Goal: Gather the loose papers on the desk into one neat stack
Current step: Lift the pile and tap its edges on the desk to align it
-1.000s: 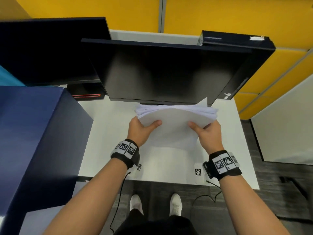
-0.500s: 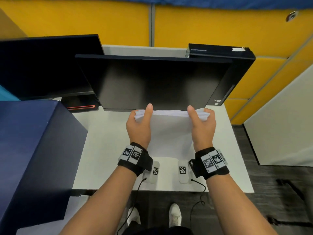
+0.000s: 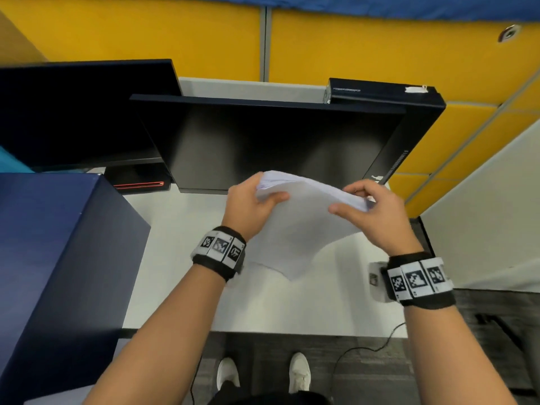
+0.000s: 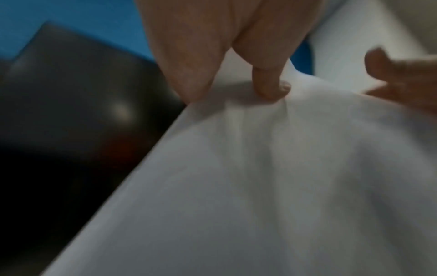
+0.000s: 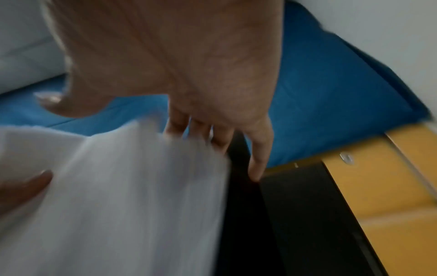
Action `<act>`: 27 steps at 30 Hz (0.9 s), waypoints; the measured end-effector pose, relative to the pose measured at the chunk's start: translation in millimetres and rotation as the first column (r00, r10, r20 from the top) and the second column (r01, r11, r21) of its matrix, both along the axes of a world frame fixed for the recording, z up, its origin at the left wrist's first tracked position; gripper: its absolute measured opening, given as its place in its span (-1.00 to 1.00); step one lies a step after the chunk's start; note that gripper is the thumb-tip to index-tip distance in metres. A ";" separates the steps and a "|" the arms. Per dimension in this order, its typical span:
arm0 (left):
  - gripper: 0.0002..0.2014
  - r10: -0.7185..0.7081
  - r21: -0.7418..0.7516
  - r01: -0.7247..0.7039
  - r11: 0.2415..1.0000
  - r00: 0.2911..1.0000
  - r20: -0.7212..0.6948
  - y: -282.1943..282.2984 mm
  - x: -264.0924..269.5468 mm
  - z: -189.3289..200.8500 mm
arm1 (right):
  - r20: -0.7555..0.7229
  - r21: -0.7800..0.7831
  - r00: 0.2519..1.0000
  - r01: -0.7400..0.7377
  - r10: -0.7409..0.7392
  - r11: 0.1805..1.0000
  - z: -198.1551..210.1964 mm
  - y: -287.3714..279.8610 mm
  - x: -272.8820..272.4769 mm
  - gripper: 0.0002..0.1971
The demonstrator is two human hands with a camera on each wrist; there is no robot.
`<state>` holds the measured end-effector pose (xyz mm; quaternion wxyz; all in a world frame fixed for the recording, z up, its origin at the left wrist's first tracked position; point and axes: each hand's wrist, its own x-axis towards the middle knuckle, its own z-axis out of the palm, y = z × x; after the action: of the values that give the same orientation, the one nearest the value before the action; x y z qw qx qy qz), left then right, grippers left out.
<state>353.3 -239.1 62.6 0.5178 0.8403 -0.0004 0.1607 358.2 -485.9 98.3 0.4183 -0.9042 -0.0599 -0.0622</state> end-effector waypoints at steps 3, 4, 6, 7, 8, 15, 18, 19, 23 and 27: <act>-0.82 -0.174 0.303 0.155 0.940 0.984 0.035 -11.6 6.5 20.1 | 0.012 -0.277 0.977 -0.202 0.214 0.940 18.9 8.4 7.5 -0.30; -0.85 -0.221 0.398 0.178 0.900 0.973 0.066 -18.2 5.2 24.5 | -0.025 -0.261 0.962 -0.269 0.272 0.927 21.0 18.4 10.2 -0.37; -0.89 -0.270 0.471 0.185 0.862 0.955 0.119 -25.5 0.7 29.0 | -0.070 -0.218 0.946 -0.324 0.316 0.921 13.8 38.2 12.4 -0.66; -0.86 -0.266 0.448 0.177 0.876 0.953 0.145 -23.2 -2.1 27.5 | -0.056 -0.226 0.951 -0.309 0.304 0.924 7.2 43.7 12.1 -0.78; -0.79 -0.242 0.403 0.157 0.902 0.956 0.168 -16.2 -5.7 22.8 | -0.021 -0.231 0.958 -0.282 0.285 0.931 -0.6 44.6 10.9 -0.85; 0.15 0.245 -0.141 -0.280 0.950 0.943 -0.224 88.1 -27.5 -51.5 | -0.086 0.213 0.992 -0.073 0.093 0.974 -28.3 0.1 0.9 -0.72; -0.18 0.044 -0.425 -0.173 0.888 0.954 -0.296 100.8 -24.5 -62.3 | -0.094 0.332 0.993 -0.043 0.078 0.942 -34.7 -9.2 1.7 -0.72; -0.28 -0.007 -0.448 -0.129 0.885 0.957 -0.290 100.8 -23.8 -62.1 | -0.089 0.349 0.994 -0.029 0.064 0.937 -36.8 -11.0 1.7 -0.73; -0.71 0.013 -0.344 -0.098 0.934 0.970 -0.242 84.4 -24.3 -65.3 | -0.077 0.385 0.994 0.100 -0.076 0.917 -55.7 -6.7 4.2 -0.77; -0.78 0.213 -0.353 -0.281 0.893 0.952 -0.220 57.3 -31.5 -83.5 | -0.035 0.462 0.986 0.161 -0.164 0.872 -81.6 4.0 -3.1 -0.77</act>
<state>321.9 -181.8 -20.9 0.6439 0.7280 0.1834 0.1477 355.1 -481.9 16.8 0.6148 -0.7800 0.0318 -0.1121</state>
